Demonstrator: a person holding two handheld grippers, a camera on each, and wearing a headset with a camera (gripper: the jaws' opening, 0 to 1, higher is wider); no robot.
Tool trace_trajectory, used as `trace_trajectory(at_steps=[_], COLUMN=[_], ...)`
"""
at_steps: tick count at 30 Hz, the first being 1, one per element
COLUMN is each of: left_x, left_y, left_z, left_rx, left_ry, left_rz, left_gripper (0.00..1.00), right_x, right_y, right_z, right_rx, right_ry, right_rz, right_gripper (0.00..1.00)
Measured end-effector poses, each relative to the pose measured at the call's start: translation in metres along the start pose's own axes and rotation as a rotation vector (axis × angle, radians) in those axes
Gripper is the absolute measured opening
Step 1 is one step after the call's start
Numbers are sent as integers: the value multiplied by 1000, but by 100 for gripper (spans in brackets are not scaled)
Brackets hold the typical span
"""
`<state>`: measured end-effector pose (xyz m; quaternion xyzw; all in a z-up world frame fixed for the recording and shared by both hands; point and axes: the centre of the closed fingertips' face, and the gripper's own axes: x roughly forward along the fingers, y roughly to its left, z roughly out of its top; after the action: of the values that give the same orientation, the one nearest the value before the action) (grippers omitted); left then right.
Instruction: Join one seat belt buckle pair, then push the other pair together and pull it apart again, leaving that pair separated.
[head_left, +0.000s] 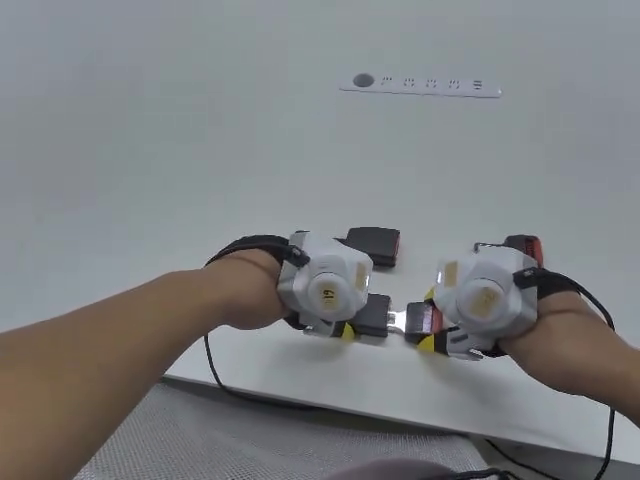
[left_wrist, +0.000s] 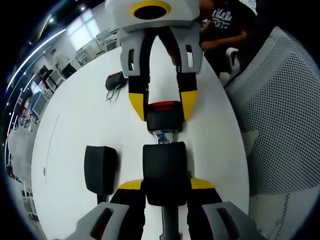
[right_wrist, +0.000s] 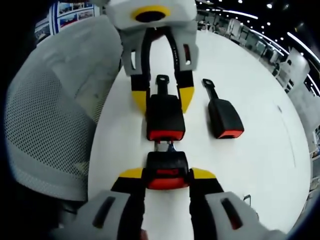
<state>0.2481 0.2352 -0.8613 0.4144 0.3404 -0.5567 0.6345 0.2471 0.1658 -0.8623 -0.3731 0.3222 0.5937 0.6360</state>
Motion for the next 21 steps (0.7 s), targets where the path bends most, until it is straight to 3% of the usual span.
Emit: trace_trajectory(at_steps=[12,13,21], left_x=[0,0,-1], left_y=[1,0,1], left_z=[1,0,0], left_rx=[-34,-44,-31], left_ry=[-27,-20,-31], left_rz=[9,9,5], left_gripper=[32,32,32], right_x=[6,6,4], right_y=[1,2,3], right_z=[13,11,13], right_rx=[10,16,6], right_ry=[-9,9,-1], right_rz=[2,8,9], right_gripper=[32,32,32])
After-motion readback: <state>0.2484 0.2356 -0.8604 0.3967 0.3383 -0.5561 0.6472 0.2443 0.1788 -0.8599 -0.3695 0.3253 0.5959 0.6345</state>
